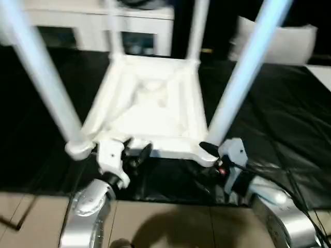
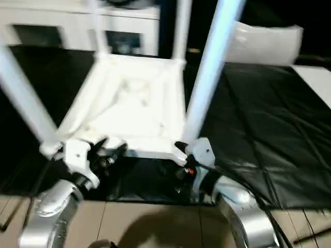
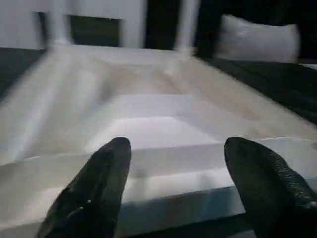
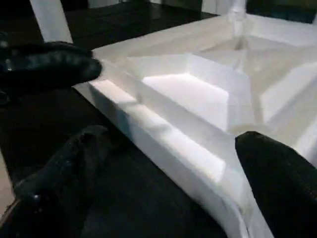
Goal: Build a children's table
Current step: Flip table
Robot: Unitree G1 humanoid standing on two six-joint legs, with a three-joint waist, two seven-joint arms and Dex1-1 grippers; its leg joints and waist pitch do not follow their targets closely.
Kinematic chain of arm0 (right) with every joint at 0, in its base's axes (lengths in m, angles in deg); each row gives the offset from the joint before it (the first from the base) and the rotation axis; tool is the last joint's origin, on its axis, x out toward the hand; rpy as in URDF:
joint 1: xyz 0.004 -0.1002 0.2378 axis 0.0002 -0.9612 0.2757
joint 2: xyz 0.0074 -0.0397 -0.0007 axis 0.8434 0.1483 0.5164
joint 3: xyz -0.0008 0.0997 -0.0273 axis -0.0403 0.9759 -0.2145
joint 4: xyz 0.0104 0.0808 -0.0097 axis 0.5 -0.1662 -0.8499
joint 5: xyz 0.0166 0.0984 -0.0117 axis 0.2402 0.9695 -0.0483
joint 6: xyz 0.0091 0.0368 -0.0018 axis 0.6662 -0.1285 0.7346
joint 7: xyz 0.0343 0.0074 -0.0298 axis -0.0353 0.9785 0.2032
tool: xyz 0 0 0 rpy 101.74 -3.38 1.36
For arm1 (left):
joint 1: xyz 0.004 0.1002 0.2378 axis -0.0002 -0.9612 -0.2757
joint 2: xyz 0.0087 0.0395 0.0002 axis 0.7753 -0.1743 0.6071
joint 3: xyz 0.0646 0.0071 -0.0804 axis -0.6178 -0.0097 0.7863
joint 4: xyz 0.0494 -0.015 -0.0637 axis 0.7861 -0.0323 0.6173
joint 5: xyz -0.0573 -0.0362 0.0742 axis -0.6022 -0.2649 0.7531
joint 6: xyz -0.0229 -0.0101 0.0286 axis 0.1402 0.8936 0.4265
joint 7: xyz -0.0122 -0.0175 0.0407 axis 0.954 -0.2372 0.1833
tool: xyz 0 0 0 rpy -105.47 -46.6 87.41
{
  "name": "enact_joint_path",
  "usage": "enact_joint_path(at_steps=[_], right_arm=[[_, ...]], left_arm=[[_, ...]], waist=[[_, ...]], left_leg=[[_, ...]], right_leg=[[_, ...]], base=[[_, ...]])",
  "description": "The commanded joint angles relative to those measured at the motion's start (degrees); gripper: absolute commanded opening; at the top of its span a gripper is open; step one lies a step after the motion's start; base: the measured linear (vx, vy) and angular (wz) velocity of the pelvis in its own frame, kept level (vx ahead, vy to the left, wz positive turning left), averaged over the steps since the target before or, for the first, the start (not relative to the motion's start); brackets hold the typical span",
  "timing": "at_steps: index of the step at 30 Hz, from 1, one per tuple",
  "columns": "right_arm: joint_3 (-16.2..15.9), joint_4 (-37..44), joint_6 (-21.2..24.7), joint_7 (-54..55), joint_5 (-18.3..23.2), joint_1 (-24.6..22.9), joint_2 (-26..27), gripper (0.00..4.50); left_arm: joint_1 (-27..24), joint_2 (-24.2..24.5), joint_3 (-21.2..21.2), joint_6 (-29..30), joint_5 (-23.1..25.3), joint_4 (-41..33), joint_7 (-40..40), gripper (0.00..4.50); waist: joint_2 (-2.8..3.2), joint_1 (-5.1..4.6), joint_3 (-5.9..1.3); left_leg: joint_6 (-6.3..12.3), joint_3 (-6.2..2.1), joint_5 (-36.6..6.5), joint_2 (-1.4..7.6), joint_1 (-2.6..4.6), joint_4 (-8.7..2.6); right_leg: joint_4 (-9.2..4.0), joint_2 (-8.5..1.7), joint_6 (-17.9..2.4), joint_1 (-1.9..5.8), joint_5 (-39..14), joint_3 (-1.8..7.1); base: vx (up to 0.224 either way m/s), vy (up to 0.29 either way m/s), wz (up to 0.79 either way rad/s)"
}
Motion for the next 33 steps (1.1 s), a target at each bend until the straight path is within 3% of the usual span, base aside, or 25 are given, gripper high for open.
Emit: enact_joint_path(at_steps=[1, 3, 5, 7, 8, 9, 14, 17, 19, 25, 26, 29, 33], right_arm=[[0.0, -1.2, -1.0, 0.6, -0.6, 1.1, 0.3, 4.50], [0.5, -2.4, -1.1, 1.3, -0.7, 2.2, 0.7, 4.50], [1.1, -3.5, -1.4, 0.5, -0.1, 3.5, 0.7, 4.50], [1.4, -4.5, -1.9, -0.1, 0.0, 4.2, 0.6, 4.50], [1.6, -5.7, -2.5, 0.0, 0.0, 4.9, 0.7, 4.50], [1.5, -6.4, -3.0, -0.2, -0.2, 5.1, 0.5, 4.50], [1.1, -8.0, -3.8, -0.8, -0.3, 5.4, 0.3, 4.50], [1.0, -8.6, -3.6, -0.7, -0.5, 5.2, 0.2, 4.50], [1.2, -9.1, -3.8, 0.1, -1.2, 5.1, 0.1, 4.50], [3.6, -12.1, -4.9, 3.2, -1.8, 6.1, 0.6, 4.50], [4.3, -13.8, -5.7, 4.0, -2.2, 6.8, 0.4, 4.50], [4.6, -15.7, -6.0, 4.6, -2.9, 7.8, -0.2, 4.50], [4.2, -15.3, -5.8, 3.9, -2.6, 8.0, -0.4, 4.50]], left_arm=[[0.7, 0.7, 0.9, 0.0, 0.8, -0.2, -1.2, 3.70], [1.7, 1.5, 2.1, 0.0, 0.4, 0.1, -1.6, 3.98], [3.4, 2.5, 4.0, 0.2, 0.5, 0.6, -2.8, 4.08], [4.8, 3.5, 5.0, 0.7, 0.0, 1.3, -2.8, 4.28], [6.4, 4.7, 6.0, 1.0, -1.1, 2.4, -2.3, 4.40], [7.5, 5.5, 6.4, 1.3, -1.8, 3.3, -1.8, 4.47], [11.2, 9.9, 6.0, 1.2, -2.1, 7.5, 2.2, 4.47], [12.9, 12.0, 5.4, -0.5, -2.2, 9.9, 4.9, 4.47], [13.3, 13.7, 4.9, 0.2, -4.3, 10.0, 8.5, 4.47], [12.2, 16.7, 3.7, 0.2, -9.5, 8.0, 17.0, 4.47], [13.5, 16.9, 4.4, -1.0, -9.9, 9.0, 17.3, 4.47], [17.7, 16.4, 6.0, -3.5, -7.7, 13.6, 12.6, 4.47], [20.9, 16.2, 4.2, -3.7, -6.3, 16.2, 11.9, 4.47]], waist=[[-0.10, 0.32, -2.21], [0.36, 0.18, -2.19], [0.08, 0.08, -2.39], [0.21, 0.11, -2.91], [-0.21, -0.01, -3.03], [-0.20, 0.16, -3.00], [-0.63, 0.43, -3.00], [-0.54, 0.67, -2.76], [-0.16, 0.87, -2.74], [0.00, 1.54, -2.71], [-0.24, 1.68, -2.91], [-0.22, 1.88, -2.89], [-0.41, 1.87, -3.10]], left_leg=[[0.47, 0.54, -14.4, 1.20, 0.45, -3.06], [-0.05, -0.07, -19.9, 2.02, 1.06, -4.09], [-0.51, -0.31, -21.1, 2.32, 1.14, -4.61], [-0.67, -0.23, -19.0, 2.34, 1.06, -4.68], [-0.53, 0.00, -16.4, 2.29, 0.80, -4.66], [-0.55, 0.37, -15.3, 1.93, 0.86, -4.50], [-0.53, 0.96, -15.2, 1.71, 1.07, -4.32], [-0.60, 1.08, -16.3, 1.68, 1.20, -4.34], [-1.01, 1.00, -17.4, 1.74, 1.39, -4.45], [-2.11, 1.10, -19.2, 1.96, 1.74, -4.66], [-2.17, 1.14, -19.1, 1.91, 1.73, -4.59], [-2.17, 1.28, -19.1, 1.64, 1.79, -4.44], [-2.05, 1.15, -16.7, 1.79, 1.45, -4.43]], right_leg=[[-8.59, -5.14, 2.4, 1.84, -24.6, 3.60], [-8.02, -5.10, -0.8, 1.87, -21.1, 3.64], [-7.52, -5.23, -2.6, 2.33, -17.3, 3.85], [-6.69, -5.23, -4.2, 2.55, -11.4, 4.16], [-6.37, -5.20, -4.7, 2.75, -7.2, 4.36], [-6.21, -5.30, -5.1, 2.58, -5.7, 4.63], [-6.43, -5.69, -4.7, 2.49, -7.0, 5.05], [-6.85, -5.81, -4.3, 2.27, -10.4, 5.17], [-6.92, -5.85, -4.1, 2.10, -12.0, 5.17], [-6.59, -5.71, -5.7, 1.81, -10.9, 5.31], [-6.44, -5.77, -5.9, 1.98, -10.6, 5.27], [-6.66, -5.72, -5.4, 1.93, -11.7, 5.29], [-6.39, -5.95, -4.7, 2.36, -10.5, 5.27]], base=[[-0.008, 0.050, 0.03], [0.000, 0.070, 0.02], [0.014, 0.086, -0.01], [0.017, 0.086, -0.05], [0.020, 0.061, -0.07], [0.020, 0.061, -0.07], [0.000, 0.000, 0.00], [0.000, 0.000, 0.00], [0.000, 0.000, 0.00], [0.000, 0.000, 0.00], [0.000, 0.000, 0.00], [0.000, 0.000, 0.00], [0.000, 0.000, 0.00]])
